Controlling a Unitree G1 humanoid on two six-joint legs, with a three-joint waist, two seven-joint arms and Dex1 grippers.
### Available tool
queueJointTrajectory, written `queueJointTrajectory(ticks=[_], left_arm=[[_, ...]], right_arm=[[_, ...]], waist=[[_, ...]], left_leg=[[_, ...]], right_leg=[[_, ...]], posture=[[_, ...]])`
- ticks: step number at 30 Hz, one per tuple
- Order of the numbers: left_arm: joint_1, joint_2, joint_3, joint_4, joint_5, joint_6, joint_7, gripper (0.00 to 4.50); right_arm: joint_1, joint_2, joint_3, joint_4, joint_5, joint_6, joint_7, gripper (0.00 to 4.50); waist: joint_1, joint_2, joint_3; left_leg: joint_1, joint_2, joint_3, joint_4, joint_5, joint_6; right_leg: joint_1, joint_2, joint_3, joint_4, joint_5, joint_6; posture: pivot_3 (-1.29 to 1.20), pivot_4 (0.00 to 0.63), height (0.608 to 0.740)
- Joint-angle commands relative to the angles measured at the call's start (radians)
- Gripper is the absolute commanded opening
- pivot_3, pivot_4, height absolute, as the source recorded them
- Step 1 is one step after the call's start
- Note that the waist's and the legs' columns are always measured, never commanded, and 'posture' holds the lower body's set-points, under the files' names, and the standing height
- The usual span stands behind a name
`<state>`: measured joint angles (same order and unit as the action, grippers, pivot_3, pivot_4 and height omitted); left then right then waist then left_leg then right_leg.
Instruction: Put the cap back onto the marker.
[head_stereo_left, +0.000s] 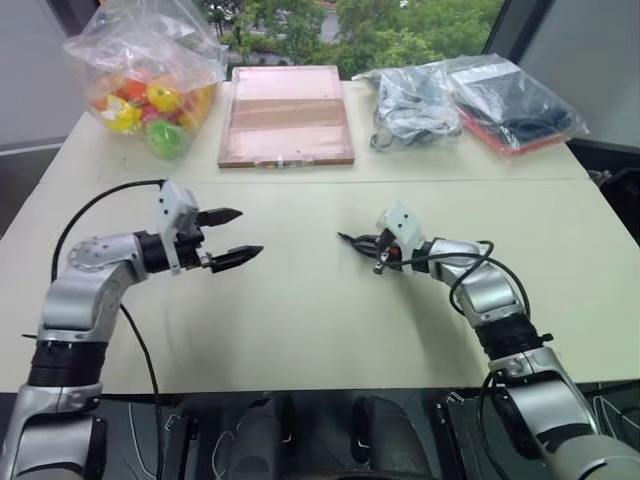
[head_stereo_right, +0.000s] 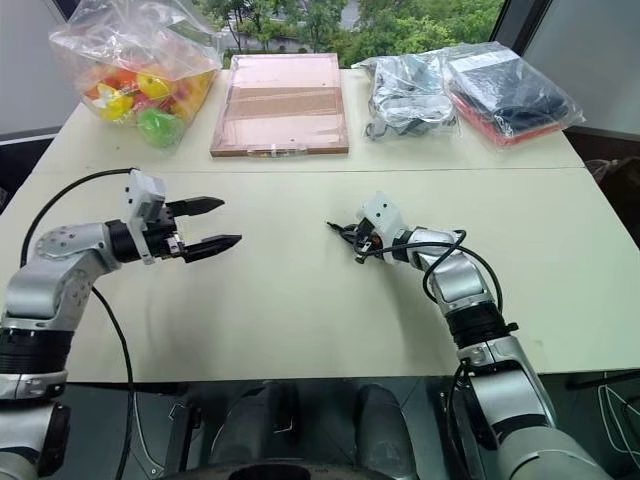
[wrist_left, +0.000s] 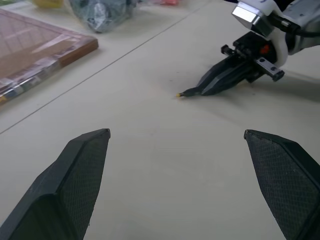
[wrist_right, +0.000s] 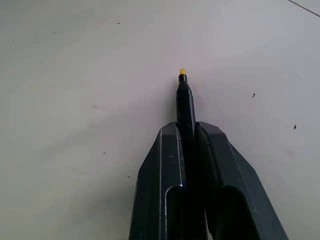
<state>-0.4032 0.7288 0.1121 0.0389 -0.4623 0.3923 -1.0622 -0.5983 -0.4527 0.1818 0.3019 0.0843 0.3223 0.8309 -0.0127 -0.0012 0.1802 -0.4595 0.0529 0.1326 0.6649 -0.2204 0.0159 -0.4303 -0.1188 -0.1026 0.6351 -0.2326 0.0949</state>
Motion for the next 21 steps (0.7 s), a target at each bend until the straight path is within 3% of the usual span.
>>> queueJointTrajectory(ticks=[1,5,12,21], left_arm=[[-0.024,0.070,0.078,0.070,0.025,-0.058,-0.004,4.50],[-0.008,0.172,0.110,0.180,0.080,-0.140,-0.036,4.50],[0.076,0.247,0.153,0.258,0.104,-0.209,-0.067,4.50],[0.186,0.144,0.172,0.238,0.076,-0.172,0.016,4.50]], right_arm=[[-0.088,-0.069,-0.024,-0.071,-0.012,-0.012,0.041,0.04],[-0.179,-0.142,-0.006,-0.165,-0.002,0.018,0.133,0.04],[-0.210,-0.205,0.078,-0.301,-0.030,0.014,0.278,0.04],[-0.165,-0.113,0.087,-0.374,0.013,0.091,0.243,0.04]], waist=[[-0.002,0.000,0.000],[-0.005,0.000,0.000],[-0.002,0.000,0.000],[0.000,0.000,0.000]], left_leg=[[0.000,0.000,0.000,0.000,0.000,0.000],[0.000,0.000,0.001,-0.001,0.000,0.000],[-0.001,0.001,0.002,-0.002,0.000,0.000],[-0.002,0.001,0.001,-0.002,-0.001,0.000]], right_leg=[[-0.001,0.000,0.000,0.000,0.000,0.000],[-0.002,0.000,0.000,0.000,0.000,0.000],[-0.003,0.000,0.000,0.000,0.000,0.000],[-0.004,0.000,0.000,0.000,0.000,0.000]], posture=[[0.00,0.150,0.740],[0.00,0.150,0.740],[0.00,0.150,0.740],[0.00,0.150,0.740]])
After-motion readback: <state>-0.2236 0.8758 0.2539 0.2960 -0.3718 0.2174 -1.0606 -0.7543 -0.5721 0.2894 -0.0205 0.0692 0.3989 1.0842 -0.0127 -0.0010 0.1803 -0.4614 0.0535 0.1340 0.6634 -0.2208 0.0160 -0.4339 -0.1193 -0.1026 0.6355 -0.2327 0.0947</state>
